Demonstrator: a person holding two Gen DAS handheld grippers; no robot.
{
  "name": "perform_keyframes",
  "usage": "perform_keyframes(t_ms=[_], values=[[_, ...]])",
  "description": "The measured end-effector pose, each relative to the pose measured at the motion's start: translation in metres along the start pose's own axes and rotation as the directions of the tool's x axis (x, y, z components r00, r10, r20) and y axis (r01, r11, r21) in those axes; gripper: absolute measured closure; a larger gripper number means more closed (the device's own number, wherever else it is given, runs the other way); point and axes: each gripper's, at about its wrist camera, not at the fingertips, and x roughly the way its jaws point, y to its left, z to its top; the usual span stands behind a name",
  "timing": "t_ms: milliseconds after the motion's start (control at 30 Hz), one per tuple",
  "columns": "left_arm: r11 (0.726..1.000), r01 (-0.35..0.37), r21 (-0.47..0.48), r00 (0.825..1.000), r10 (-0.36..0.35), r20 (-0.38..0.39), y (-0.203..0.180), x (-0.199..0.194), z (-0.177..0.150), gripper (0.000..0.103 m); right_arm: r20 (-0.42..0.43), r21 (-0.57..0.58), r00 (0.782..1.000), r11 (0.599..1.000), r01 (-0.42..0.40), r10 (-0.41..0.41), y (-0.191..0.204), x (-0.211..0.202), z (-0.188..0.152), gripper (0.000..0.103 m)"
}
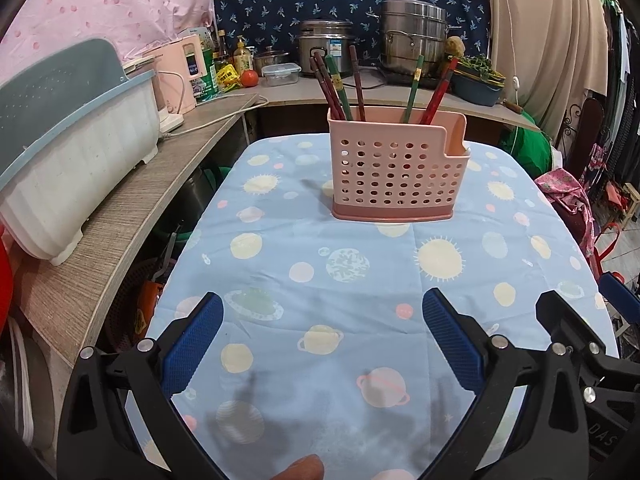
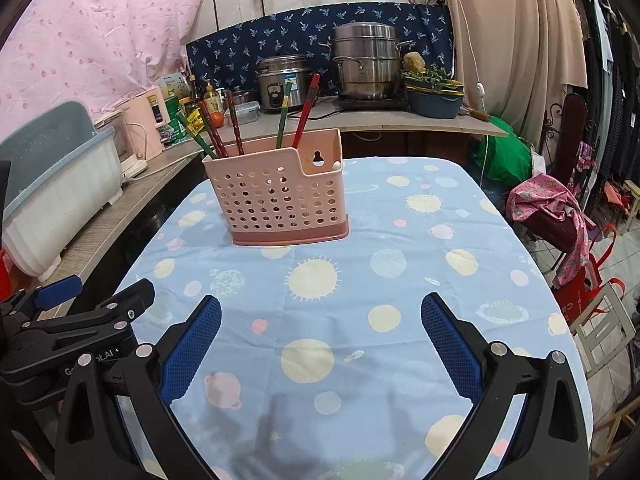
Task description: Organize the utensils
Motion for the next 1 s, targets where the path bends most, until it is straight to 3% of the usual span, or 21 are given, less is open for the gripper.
perform_keyframes(t_ms=[1000], values=[[1.000,-0.018,-0.006,1.000,0.018,-0.004,-0.0002,0.0032,-0.0033,0.008,-0.005,0.001,1.000,1.000,0.005,-0.005,-0.0017,0.0019,-0.0060,0.006]])
